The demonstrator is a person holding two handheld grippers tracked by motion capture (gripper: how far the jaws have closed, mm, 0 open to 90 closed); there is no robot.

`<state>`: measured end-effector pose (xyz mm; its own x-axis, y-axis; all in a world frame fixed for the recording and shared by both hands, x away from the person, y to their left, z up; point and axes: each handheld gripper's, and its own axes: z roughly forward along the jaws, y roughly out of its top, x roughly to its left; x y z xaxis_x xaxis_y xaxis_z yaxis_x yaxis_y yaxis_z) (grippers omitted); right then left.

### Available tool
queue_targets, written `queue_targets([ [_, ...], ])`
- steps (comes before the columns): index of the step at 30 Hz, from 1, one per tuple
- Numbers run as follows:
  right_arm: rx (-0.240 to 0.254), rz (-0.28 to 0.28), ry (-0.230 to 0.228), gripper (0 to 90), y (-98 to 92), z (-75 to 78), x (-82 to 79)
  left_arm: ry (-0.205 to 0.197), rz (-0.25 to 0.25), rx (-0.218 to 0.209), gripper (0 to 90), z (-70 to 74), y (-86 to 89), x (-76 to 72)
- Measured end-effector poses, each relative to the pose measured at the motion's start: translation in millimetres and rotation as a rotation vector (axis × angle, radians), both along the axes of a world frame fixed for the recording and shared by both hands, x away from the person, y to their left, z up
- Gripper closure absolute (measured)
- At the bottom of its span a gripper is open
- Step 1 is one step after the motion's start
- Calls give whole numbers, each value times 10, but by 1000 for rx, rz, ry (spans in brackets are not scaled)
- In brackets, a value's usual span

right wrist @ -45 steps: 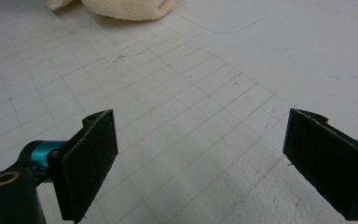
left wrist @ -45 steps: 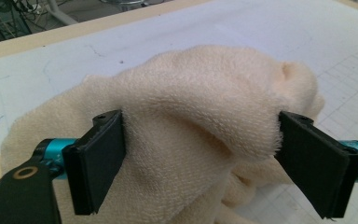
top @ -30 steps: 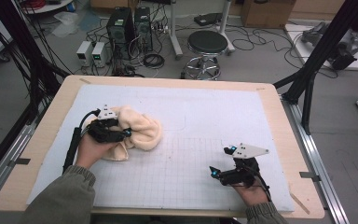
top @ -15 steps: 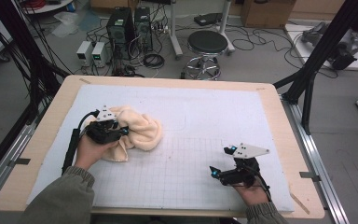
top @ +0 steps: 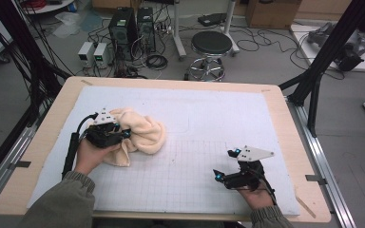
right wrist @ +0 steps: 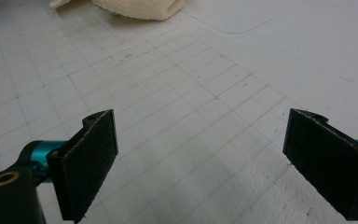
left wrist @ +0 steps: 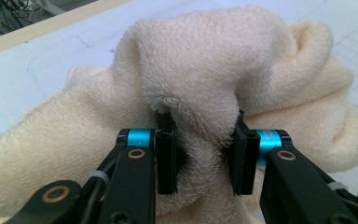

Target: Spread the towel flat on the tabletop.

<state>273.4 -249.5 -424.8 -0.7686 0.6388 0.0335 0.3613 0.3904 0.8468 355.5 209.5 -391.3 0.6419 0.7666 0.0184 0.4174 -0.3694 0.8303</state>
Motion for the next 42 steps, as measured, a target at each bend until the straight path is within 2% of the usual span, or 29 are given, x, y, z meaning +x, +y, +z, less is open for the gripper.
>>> queue_targets([
  [2,1,0,1,92,-1,0,0,0,-11,-11,692,26,-7,-20],
  [4,0,-1,0,92,2,0,0,-6,-32,-51,699,84,-58,-67],
  [7,-1,1,-1,92,6,-1,2,-18,-54,-60,701,132,-130,-107],
  [9,0,0,-3,92,6,0,1,-32,-102,-65,701,197,-266,-186],
  [11,2,0,-2,92,4,3,-2,-34,-119,-70,701,212,-319,-219],
  [12,4,0,0,92,3,4,-3,-42,-160,-67,702,240,-425,-288],
  [13,3,-1,-3,92,-1,4,0,-42,-160,-67,702,240,-425,-288],
  [18,3,2,-2,92,-1,9,-7,-50,-260,-75,702,306,-708,-473],
  [21,5,3,-4,91,-4,13,-9,-48,-303,-106,702,343,-861,-588],
  [23,9,7,-10,92,-6,16,-8,-39,-331,-137,702,364,-938,-658],
  [26,3,8,-11,92,-1,13,-5,-41,-370,-162,702,402,-1023,-762],
  [28,3,10,-8,92,2,12,-7,-48,-384,-149,702,404,-1048,-803],
  [30,2,18,-8,92,6,11,-7,-46,-374,-119,701,346,-1036,-813],
  [32,2,19,-7,92,7,11,-9,-25,-350,-97,701,226,-978,-804],
  [33,2,17,-8,92,12,14,-12,-10,-326,-57,700,84,-892,-818],
  [34,1,24,-10,91,15,13,-9,2,-313,-41,700,16,-850,-839],
  [35,2,25,-4,92,24,12,-9,2,-313,-41,699,16,-850,-839],
  [36,4,28,3,92,36,12,-5,29,-305,-22,699,-94,-766,-871],
  [38,-2,41,0,92,75,23,13,40,-301,-4,695,-125,-719,-900],
  [42,6,66,3,93,207,80,70,38,-307,-6,656,-88,-691,-927],
])
